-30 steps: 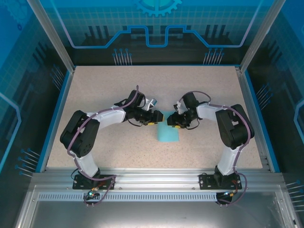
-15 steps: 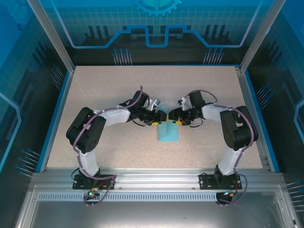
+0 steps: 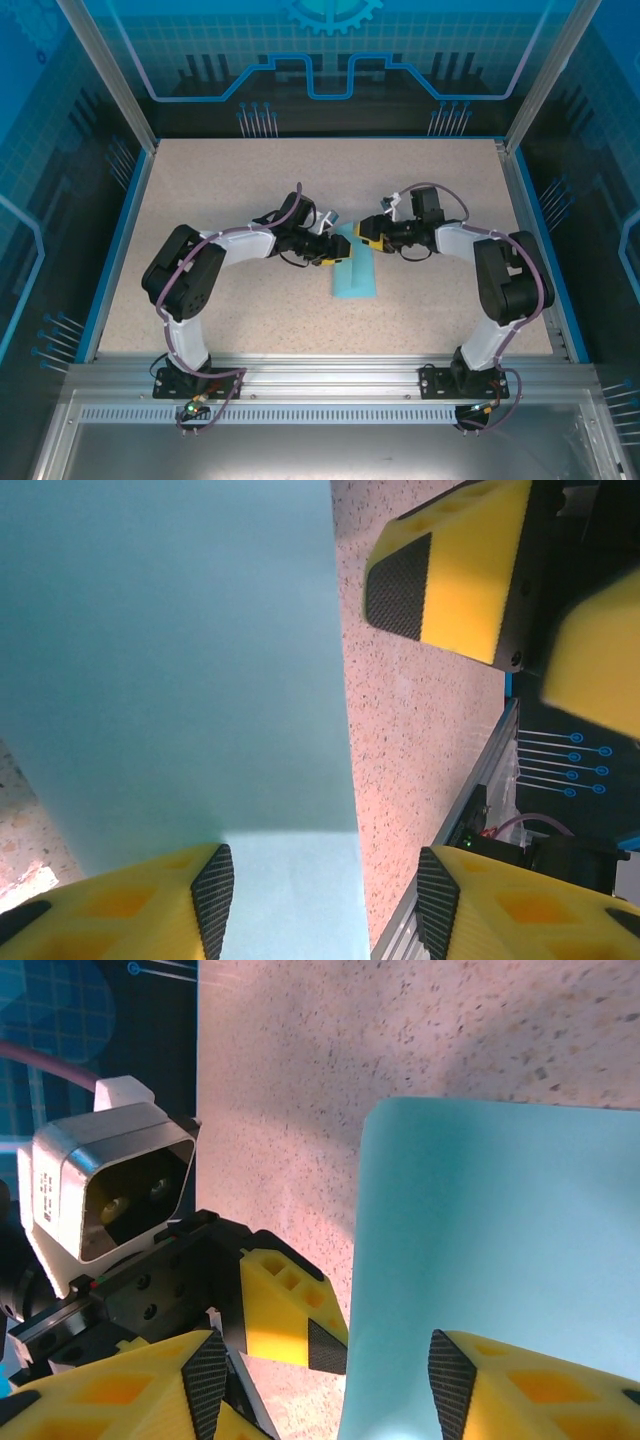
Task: Fold a paper plane with a square sheet of paper (fold left side to right side)
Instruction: First fold in half a square sheet of paper at the center of the table.
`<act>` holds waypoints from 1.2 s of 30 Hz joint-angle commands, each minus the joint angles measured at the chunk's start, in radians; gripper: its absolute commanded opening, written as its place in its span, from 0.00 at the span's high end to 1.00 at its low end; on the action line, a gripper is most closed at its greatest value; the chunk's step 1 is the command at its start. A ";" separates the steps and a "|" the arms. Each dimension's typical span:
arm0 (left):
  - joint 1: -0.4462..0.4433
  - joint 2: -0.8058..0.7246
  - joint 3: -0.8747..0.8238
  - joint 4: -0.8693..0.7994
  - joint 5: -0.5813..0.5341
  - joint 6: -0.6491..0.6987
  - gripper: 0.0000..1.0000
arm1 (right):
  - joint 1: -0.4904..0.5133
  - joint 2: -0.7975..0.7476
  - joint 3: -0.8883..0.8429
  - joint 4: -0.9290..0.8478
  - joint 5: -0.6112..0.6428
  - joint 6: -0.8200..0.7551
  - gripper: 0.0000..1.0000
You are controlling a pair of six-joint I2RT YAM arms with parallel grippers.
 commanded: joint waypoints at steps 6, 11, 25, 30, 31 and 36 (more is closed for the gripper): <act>-0.010 0.012 0.029 0.012 0.013 -0.003 0.45 | 0.052 0.072 0.043 -0.025 -0.004 0.019 0.51; -0.010 0.002 0.024 0.013 0.004 -0.004 0.42 | 0.056 0.075 0.058 -0.065 0.015 -0.010 0.81; -0.006 -0.116 -0.004 -0.188 -0.250 0.034 0.34 | 0.009 0.090 0.162 -0.347 0.157 -0.214 1.00; -0.013 -0.056 0.042 -0.261 -0.298 0.021 0.35 | -0.003 0.090 0.148 -0.366 0.184 -0.229 1.00; -0.016 -0.042 0.049 -0.259 -0.298 0.012 0.34 | -0.004 0.089 0.143 -0.367 0.189 -0.231 1.00; -0.032 0.018 0.082 -0.239 -0.279 -0.035 0.35 | -0.010 0.088 0.127 -0.378 0.218 -0.236 1.00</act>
